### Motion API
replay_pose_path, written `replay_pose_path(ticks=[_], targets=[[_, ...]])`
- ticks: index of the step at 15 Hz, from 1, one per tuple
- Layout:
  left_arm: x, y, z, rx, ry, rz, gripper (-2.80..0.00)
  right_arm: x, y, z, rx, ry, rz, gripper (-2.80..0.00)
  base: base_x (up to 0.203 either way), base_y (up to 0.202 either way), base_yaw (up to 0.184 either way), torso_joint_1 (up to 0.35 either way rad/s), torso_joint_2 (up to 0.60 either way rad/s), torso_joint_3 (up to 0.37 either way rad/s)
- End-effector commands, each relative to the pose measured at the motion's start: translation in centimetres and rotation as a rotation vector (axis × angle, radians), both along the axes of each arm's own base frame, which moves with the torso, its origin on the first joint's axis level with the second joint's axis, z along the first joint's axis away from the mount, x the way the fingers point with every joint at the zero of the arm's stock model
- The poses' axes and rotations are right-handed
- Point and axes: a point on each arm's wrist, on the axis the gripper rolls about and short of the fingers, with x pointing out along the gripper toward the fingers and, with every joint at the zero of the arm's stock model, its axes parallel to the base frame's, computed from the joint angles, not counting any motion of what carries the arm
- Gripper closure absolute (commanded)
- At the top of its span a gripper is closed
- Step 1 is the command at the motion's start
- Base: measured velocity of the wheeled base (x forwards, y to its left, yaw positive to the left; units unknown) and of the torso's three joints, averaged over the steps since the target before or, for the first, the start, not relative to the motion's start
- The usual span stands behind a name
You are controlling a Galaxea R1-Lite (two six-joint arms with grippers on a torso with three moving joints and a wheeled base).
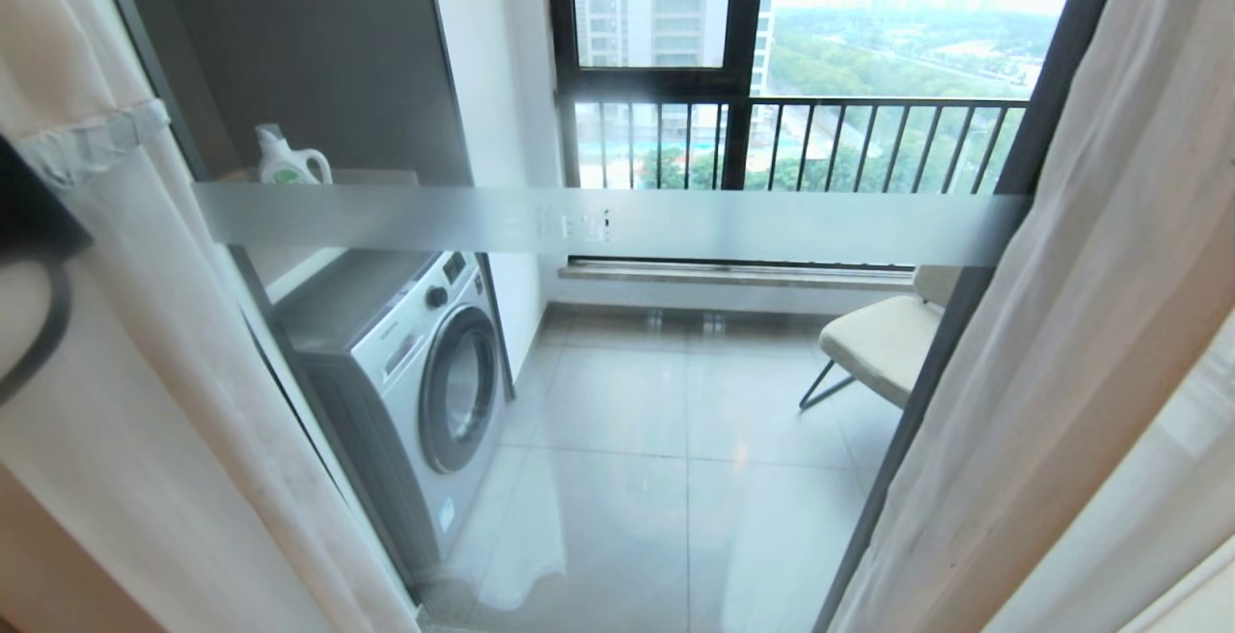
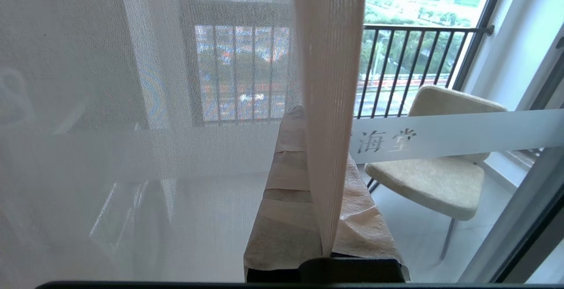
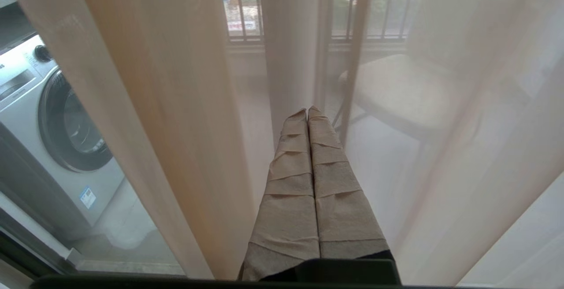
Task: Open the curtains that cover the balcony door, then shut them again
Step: Close the inner curtains on both sides
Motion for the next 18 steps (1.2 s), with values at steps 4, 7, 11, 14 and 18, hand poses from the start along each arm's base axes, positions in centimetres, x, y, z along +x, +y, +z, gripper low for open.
replay_pose_path(ticks=[4,7,11,14,18], targets=[[-1.0,0.0,0.0,-0.002,-0.018,-0.004,0.0,0.0,0.0,0.0,0.001,-0.001,-0.001,0.0,0.0,-0.187,0.005,-0.001,0.0,0.002],[-1.5,0.1,-0.3,-0.002,-0.018,-0.004,0.0,0.0,0.0,0.0,0.001,-0.001,-0.001,0.0,0.0,-0.188,0.005,0.002,0.0,-0.001],[-2.3,-0.1,-0.9,-0.003,-0.015,-0.022,0.0,0.0,0.0,0.0,0.001,0.0,-0.001,0.0,0.0,-0.19,0.002,0.001,0.0,0.0],[-2.5,-0.1,-0.9,-0.003,-0.017,-0.021,0.0,0.0,0.0,0.0,0.001,-0.001,-0.001,0.0,0.0,-0.192,0.003,0.001,0.0,0.002],[-2.5,-0.1,-0.9,-0.005,-0.015,-0.02,0.0,0.0,0.0,0.0,0.001,-0.001,-0.001,0.0,0.0,-0.185,0.002,0.006,0.0,0.002]])
